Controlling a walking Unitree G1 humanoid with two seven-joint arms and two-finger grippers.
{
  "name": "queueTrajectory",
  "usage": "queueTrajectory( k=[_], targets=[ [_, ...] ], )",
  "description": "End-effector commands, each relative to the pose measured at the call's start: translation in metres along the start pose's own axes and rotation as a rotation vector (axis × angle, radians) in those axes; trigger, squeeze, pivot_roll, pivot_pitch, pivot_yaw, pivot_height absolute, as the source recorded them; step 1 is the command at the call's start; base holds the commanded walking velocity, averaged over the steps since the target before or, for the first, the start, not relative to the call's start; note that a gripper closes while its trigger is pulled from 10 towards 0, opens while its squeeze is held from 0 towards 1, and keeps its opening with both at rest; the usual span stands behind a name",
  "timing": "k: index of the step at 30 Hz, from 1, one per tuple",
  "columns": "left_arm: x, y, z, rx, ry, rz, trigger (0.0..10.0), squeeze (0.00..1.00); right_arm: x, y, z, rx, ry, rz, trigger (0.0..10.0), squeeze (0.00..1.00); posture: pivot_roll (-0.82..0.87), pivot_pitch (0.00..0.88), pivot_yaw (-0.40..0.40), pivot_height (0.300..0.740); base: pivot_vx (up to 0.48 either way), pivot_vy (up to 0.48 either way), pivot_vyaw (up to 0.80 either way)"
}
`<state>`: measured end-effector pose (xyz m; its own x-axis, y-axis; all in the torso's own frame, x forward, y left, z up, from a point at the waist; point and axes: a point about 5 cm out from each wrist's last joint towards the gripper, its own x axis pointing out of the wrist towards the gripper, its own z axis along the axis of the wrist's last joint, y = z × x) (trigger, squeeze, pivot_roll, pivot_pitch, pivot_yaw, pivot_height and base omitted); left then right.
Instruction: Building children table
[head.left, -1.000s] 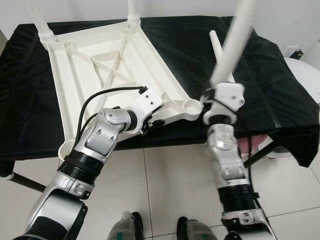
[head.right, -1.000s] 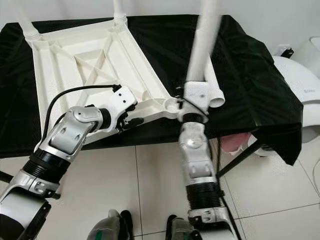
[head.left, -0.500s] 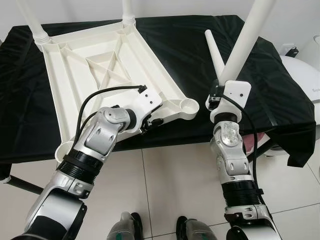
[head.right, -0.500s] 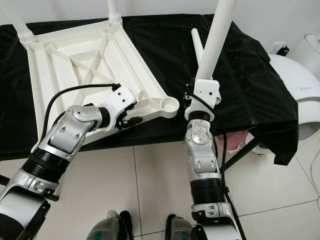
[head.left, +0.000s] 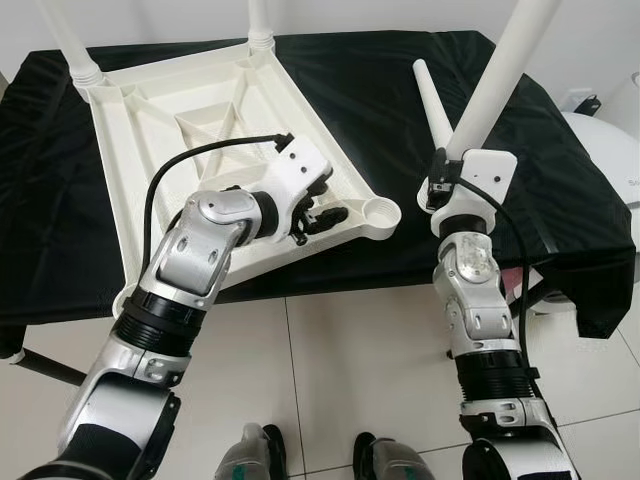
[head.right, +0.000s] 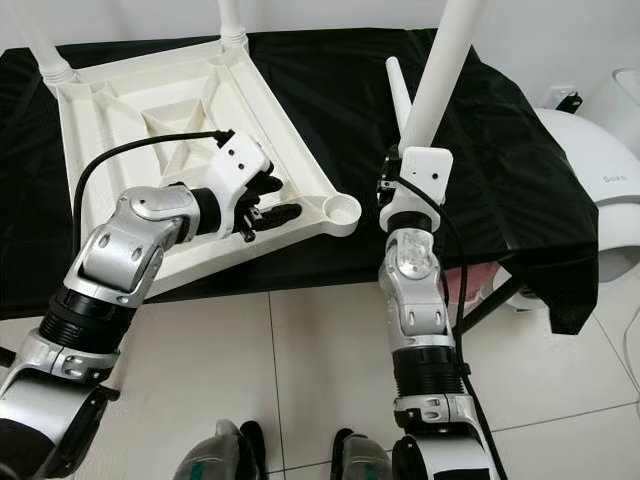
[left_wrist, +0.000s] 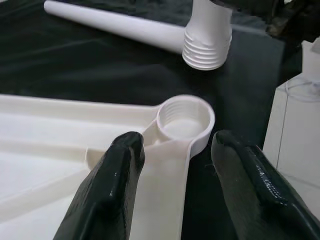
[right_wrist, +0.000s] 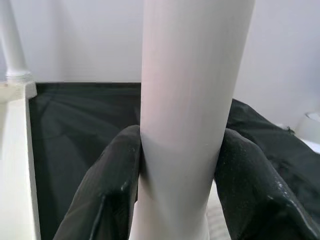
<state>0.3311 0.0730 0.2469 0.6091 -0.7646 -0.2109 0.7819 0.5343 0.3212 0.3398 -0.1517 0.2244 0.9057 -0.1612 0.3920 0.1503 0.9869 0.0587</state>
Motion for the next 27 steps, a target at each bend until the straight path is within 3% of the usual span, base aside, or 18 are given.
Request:
queueTrajectory(
  k=[1, 13, 27],
  targets=[
    [0.002, 0.001, 0.004, -0.01, -0.009, 0.018, 10.0, 0.0, 0.003, -0.003, 0.003, 0.011, -0.025, 0.006, 10.0, 0.0, -0.08, 0.171, 0.009, 0.74, 0.0, 0.0, 0.0],
    [0.037, -0.012, 0.002, -0.033, 0.038, 0.137, 10.0, 0.0, 0.021, -0.021, 0.014, 0.07, -0.055, 0.115, 10.0, 0.0, -0.08, 0.175, 0.004, 0.74, 0.0, 0.0, 0.0],
    [0.047, -0.016, -0.022, -0.014, 0.155, 0.198, 10.0, 0.0, 0.032, -0.038, 0.03, 0.136, -0.108, 0.164, 10.0, 0.0, -0.08, 0.176, 0.011, 0.74, 0.0, 0.0, 0.0]
  ],
)
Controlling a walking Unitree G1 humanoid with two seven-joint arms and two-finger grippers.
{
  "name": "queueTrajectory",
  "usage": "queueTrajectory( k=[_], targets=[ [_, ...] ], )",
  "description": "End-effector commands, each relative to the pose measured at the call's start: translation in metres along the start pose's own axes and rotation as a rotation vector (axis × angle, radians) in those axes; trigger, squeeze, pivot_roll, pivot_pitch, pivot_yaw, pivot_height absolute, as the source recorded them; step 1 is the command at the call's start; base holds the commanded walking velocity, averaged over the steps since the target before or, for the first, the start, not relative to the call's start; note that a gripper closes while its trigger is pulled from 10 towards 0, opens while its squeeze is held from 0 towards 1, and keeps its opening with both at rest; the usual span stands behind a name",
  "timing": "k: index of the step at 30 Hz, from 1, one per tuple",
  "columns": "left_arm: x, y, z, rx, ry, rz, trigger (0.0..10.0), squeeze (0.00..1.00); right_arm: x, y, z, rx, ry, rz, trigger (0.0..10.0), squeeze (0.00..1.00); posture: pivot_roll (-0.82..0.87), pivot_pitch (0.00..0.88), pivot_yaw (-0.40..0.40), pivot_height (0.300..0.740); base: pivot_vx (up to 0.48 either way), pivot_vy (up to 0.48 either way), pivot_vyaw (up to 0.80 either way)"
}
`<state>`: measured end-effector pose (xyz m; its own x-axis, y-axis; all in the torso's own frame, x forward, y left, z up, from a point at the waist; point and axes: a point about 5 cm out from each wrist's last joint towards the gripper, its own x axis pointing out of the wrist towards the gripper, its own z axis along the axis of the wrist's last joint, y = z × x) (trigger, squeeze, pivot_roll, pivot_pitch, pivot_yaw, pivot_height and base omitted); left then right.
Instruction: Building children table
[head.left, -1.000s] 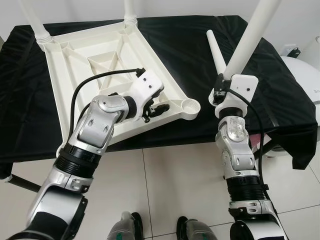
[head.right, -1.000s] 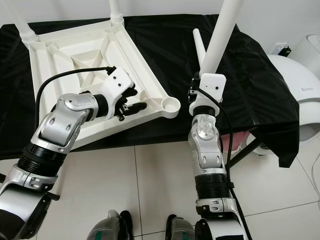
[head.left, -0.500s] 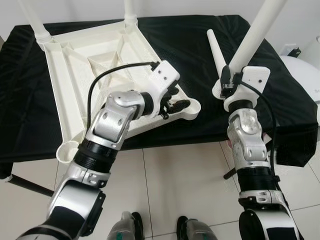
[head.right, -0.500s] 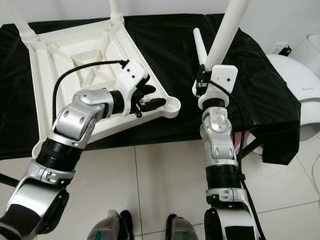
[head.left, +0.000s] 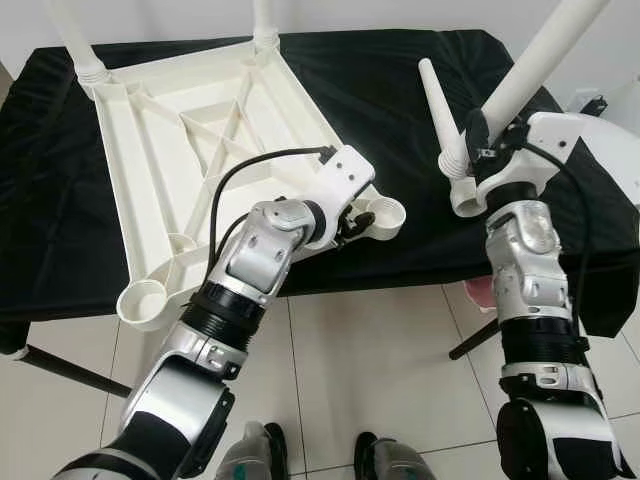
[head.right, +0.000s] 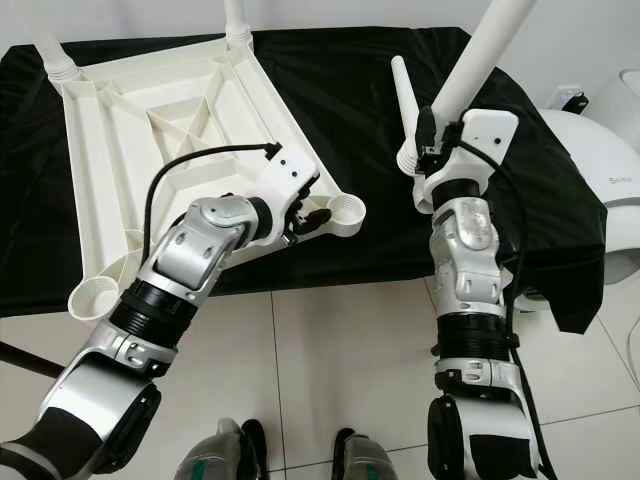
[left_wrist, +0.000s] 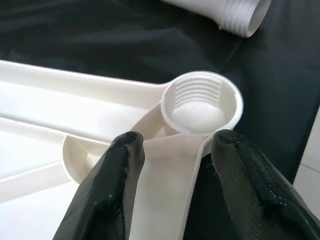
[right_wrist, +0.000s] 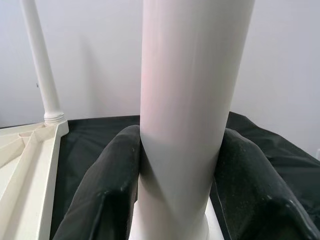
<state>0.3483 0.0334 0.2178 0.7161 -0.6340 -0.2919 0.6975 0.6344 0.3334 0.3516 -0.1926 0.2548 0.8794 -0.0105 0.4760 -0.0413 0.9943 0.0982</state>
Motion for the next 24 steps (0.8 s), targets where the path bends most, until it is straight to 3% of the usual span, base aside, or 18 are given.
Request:
queueTrajectory(
  k=[1, 6, 9, 24],
  targets=[
    [0.001, 0.001, -0.008, 0.004, 0.019, 0.069, 10.0, 0.0, 0.003, -0.004, 0.008, 0.02, -0.028, 0.011, 10.0, 0.0, -0.09, 0.178, 0.01, 0.74, 0.0, 0.0, 0.0],
    [0.0, -0.002, -0.009, 0.012, 0.014, 0.061, 10.0, 0.0, 0.005, -0.012, 0.01, 0.03, -0.024, 0.008, 10.0, 0.0, -0.08, 0.177, 0.01, 0.74, 0.0, 0.0, 0.0],
    [0.0, -0.007, -0.016, 0.029, 0.029, 0.041, 10.0, 0.0, 0.008, -0.026, 0.014, 0.015, -0.025, -0.003, 10.0, 0.0, -0.09, 0.175, 0.008, 0.74, 0.0, 0.0, 0.0],
    [0.005, -0.014, -0.02, 0.068, 0.05, 0.025, 10.0, 0.0, 0.007, -0.032, 0.017, 0.016, -0.035, 0.01, 10.0, 0.0, -0.1, 0.165, 0.016, 0.74, 0.0, 0.0, 0.0]
  ],
)
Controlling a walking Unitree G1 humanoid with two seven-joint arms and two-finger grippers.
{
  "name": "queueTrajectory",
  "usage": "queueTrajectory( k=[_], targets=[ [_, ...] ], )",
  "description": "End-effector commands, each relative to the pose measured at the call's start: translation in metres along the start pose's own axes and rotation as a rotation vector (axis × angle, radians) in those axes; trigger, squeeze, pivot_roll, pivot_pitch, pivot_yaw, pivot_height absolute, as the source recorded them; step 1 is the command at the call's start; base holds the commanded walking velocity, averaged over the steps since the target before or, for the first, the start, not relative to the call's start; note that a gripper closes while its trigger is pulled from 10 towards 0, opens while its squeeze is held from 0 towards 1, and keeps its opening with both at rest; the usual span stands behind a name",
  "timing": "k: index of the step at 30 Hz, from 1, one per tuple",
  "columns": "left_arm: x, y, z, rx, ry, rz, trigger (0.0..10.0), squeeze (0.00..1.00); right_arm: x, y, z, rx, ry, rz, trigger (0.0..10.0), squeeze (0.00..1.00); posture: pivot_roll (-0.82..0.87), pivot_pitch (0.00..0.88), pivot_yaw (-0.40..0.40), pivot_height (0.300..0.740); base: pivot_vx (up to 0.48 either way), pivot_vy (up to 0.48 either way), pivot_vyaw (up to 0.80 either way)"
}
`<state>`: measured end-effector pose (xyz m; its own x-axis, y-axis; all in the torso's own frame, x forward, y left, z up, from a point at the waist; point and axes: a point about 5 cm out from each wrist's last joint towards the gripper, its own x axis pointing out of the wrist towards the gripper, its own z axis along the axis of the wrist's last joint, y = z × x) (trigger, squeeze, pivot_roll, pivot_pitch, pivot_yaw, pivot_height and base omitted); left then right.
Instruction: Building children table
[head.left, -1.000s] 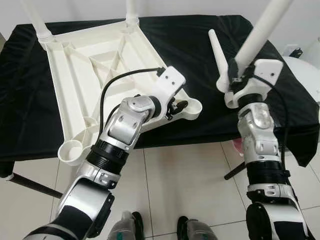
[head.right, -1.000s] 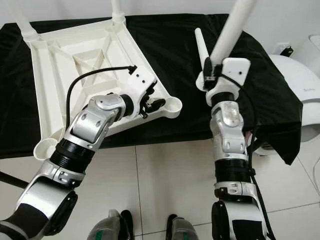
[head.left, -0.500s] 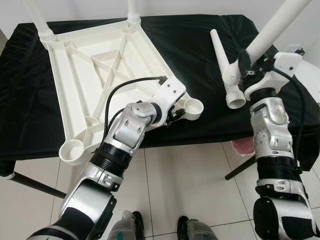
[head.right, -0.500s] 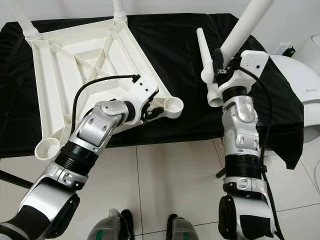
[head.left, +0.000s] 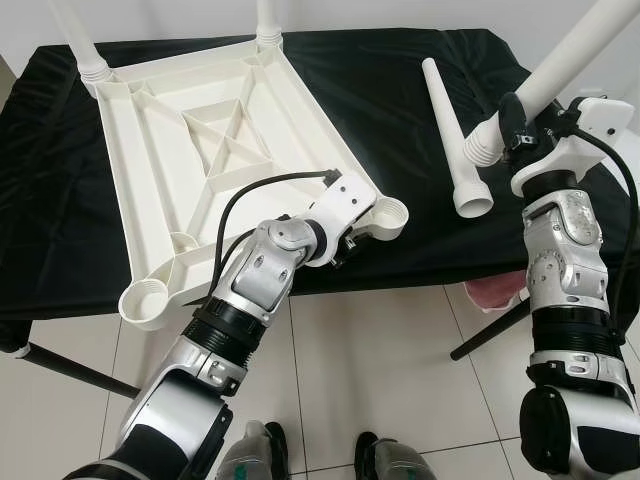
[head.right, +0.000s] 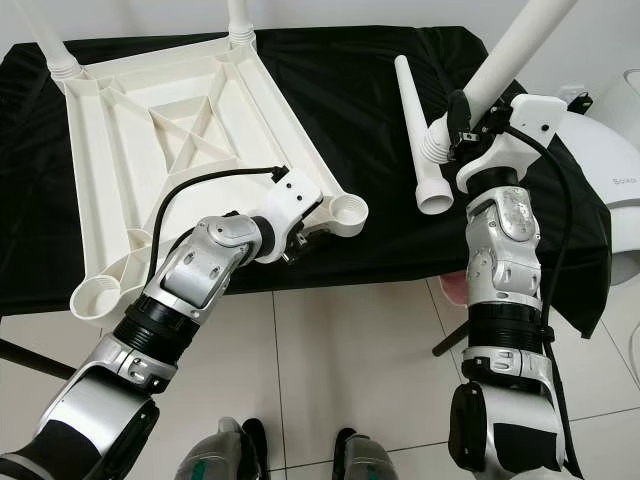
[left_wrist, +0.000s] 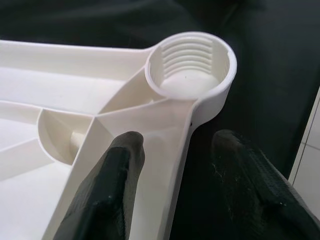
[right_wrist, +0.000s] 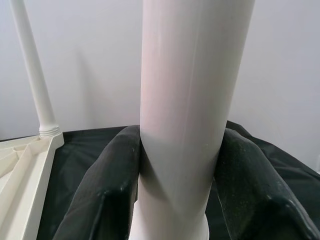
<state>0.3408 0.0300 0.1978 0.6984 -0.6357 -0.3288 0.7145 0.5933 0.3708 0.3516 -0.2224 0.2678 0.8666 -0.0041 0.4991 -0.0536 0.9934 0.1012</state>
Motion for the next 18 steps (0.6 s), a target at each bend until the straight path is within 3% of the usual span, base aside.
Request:
queueTrajectory(
  k=[1, 8, 10, 12, 13, 14, 16, 17, 18],
  targets=[
    [0.0027, 0.0, -0.0036, 0.015, 0.02, 0.051, 10.0, 0.0, 0.0002, -0.0036, 0.0027, 0.007, -0.009, 0.0, 10.0, 0.0, -0.1, 0.165, 0.016, 0.74, 0.0, 0.0, 0.0],
    [0.0087, -0.0002, -0.0065, 0.08, 0.066, 0.074, 10.0, 0.0, -0.0008, -0.0028, 0.0016, 0.009, -0.008, 0.008, 10.0, 0.0, -0.1, 0.162, 0.018, 0.74, 0.0, 0.0, 0.0],
    [0.0112, -0.0019, -0.0042, 0.094, 0.06, 0.073, 5.3, 0.0, -0.0011, -0.0025, 0.0014, 0.011, -0.007, 0.009, 10.0, 0.0, -0.1, 0.159, 0.02, 0.74, 0.0, 0.0, 0.0],
    [0.0112, -0.0019, -0.0042, 0.094, 0.06, 0.073, 5.3, 0.0, -0.0011, -0.0025, 0.0014, 0.011, -0.007, 0.009, 10.0, 0.0, -0.1, 0.159, 0.02, 0.74, 0.0, 0.0, 0.0],
    [0.012, -0.0025, -0.0029, 0.102, 0.056, 0.073, 7.6, 0.0, -0.0012, -0.0025, 0.0013, 0.011, -0.007, 0.009, 10.0, 0.0, -0.1, 0.159, 0.02, 0.74, 0.0, 0.0, 0.0],
    [0.0124, -0.003, -0.0015, 0.106, 0.05, 0.068, 5.1, 0.0, -0.0014, -0.0026, 0.0013, 0.012, -0.007, 0.01, 10.0, 0.0, -0.1, 0.158, 0.022, 0.74, 0.0, 0.0, 0.0],
    [0.0124, -0.0031, -0.0006, 0.111, 0.045, 0.065, 4.6, 0.0, -0.0016, -0.0027, 0.0013, 0.011, -0.007, 0.01, 10.0, 0.0, -0.1, 0.158, 0.022, 0.74, 0.0, 0.0, 0.0],
    [0.0117, -0.0029, -0.0002, 0.115, 0.042, 0.058, 2.6, 0.0, -0.0017, -0.0028, 0.0014, 0.011, -0.008, 0.01, 10.0, 0.0, -0.1, 0.158, 0.024, 0.74, 0.0, 0.0, 0.0],
    [0.0114, -0.0028, -0.0001, 0.118, 0.04, 0.054, 2.6, 0.0, -0.0018, -0.0028, 0.0015, 0.011, -0.008, 0.01, 10.0, 0.0, -0.1, 0.158, 0.024, 0.74, 0.0, 0.0, 0.0]
  ],
)
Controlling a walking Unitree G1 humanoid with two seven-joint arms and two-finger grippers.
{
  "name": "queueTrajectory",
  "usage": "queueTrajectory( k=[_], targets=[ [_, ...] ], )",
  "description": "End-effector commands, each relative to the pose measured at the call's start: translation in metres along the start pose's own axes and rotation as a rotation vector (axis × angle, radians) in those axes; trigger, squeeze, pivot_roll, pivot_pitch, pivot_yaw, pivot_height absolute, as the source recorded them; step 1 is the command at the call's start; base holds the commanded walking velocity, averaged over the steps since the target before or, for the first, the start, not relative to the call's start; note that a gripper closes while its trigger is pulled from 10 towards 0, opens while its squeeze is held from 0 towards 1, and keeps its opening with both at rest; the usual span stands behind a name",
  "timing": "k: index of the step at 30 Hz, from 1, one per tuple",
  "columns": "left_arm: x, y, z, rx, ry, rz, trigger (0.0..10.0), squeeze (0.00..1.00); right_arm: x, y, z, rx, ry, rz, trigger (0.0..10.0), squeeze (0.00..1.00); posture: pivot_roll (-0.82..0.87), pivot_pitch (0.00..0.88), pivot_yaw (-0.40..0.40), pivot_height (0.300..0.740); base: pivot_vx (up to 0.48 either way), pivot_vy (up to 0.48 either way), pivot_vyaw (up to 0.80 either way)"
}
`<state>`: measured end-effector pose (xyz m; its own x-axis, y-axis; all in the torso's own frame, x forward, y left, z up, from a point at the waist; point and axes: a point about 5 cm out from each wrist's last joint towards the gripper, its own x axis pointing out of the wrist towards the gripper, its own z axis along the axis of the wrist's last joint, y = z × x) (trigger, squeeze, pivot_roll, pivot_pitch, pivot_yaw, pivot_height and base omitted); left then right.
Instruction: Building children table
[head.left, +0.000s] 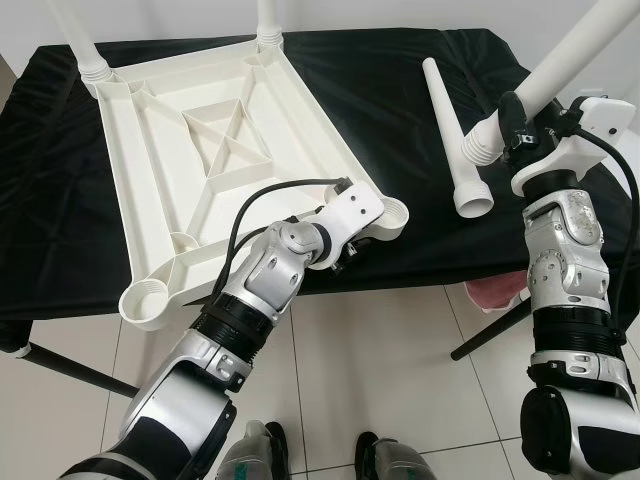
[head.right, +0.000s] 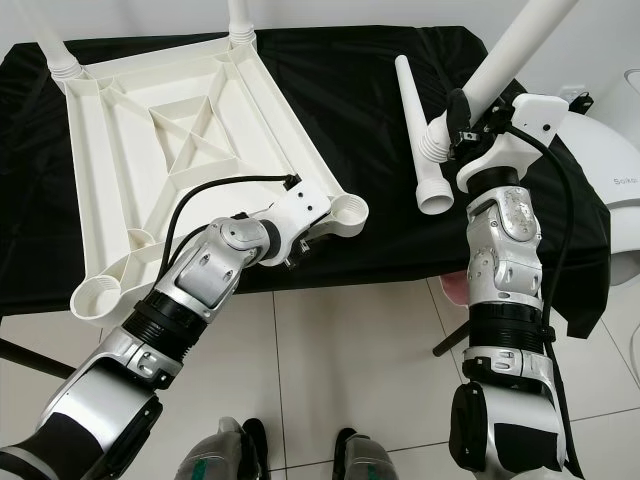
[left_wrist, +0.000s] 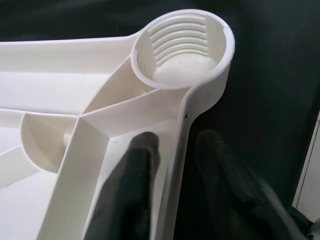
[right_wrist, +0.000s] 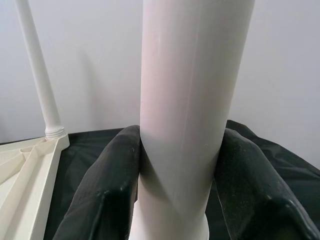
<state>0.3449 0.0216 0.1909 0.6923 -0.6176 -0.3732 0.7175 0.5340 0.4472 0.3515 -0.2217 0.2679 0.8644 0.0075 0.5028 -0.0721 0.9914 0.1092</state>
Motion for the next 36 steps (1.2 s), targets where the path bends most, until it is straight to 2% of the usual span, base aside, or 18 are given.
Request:
queueTrajectory(
  k=[1, 2, 13, 16, 19, 20, 22, 23, 27, 36],
  targets=[
    [0.001, 0.002, 0.002, 0.021, -0.004, 0.067, 2.6, 0.0, -0.002, -0.003, 0.001, -0.005, -0.005, -0.002, 10.0, 0.0, -0.1, 0.158, 0.024, 0.74, 0.0, 0.0, 0.0],
    [0.0, 0.002, 0.001, 0.024, -0.008, 0.056, 0.0, 0.0, -0.002, -0.004, 0.001, -0.006, -0.005, -0.003, 10.0, 0.0, -0.1, 0.158, 0.024, 0.74, 0.0, 0.0, 0.0],
    [-0.009, 0.002, -0.007, 0.092, -0.004, -0.008, 0.0, 0.0, -0.002, -0.005, 0.001, -0.012, -0.003, -0.003, 10.0, 0.0, -0.1, 0.169, 0.025, 0.74, 0.0, 0.0, 0.0],
    [-0.017, 0.001, -0.018, 0.15, 0.007, -0.067, 0.1, 0.0, -0.001, -0.006, 0.003, -0.014, -0.005, -0.003, 10.0, 0.0, -0.1, 0.172, 0.024, 0.74, 0.0, 0.0, 0.0],
    [-0.02, 0.0, -0.021, 0.167, 0.008, -0.086, 0.0, 0.0, 0.0, -0.006, 0.003, -0.015, -0.006, -0.003, 10.0, 0.0, -0.1, 0.173, 0.024, 0.74, 0.0, 0.0, 0.0],
    [-0.023, -0.001, -0.026, 0.186, 0.014, -0.102, 0.7, 0.0, 0.0, -0.006, 0.003, -0.015, -0.007, -0.003, 10.0, 0.0, -0.09, 0.175, 0.025, 0.74, 0.0, 0.0, 0.0],
    [-0.025, -0.002, -0.03, 0.199, 0.02, -0.113, 0.5, 0.0, 0.0, -0.006, 0.003, -0.015, -0.007, -0.003, 10.0, 0.0, -0.09, 0.175, 0.025, 0.74, 0.0, 0.0, 0.0],
    [-0.026, -0.002, -0.032, 0.206, 0.024, -0.116, 0.8, 0.0, 0.0, -0.007, 0.003, -0.016, -0.007, -0.003, 10.0, 0.0, -0.09, 0.175, 0.025, 0.74, 0.0, 0.0, 0.0],
    [-0.027, 0.001, -0.034, 0.193, 0.03, -0.102, 0.0, 0.0, 0.0, -0.006, 0.003, -0.014, -0.008, -0.004, 10.0, 0.0, -0.09, 0.178, 0.026, 0.74, 0.0, 0.0, 0.0],
    [-0.031, -0.003, -0.037, 0.219, 0.018, -0.13, 0.0, 0.0, 0.0, -0.006, 0.004, -0.016, -0.008, -0.001, 10.0, 0.0, -0.09, 0.181, 0.023, 0.74, 0.0, 0.0, 0.0]
  ],
)
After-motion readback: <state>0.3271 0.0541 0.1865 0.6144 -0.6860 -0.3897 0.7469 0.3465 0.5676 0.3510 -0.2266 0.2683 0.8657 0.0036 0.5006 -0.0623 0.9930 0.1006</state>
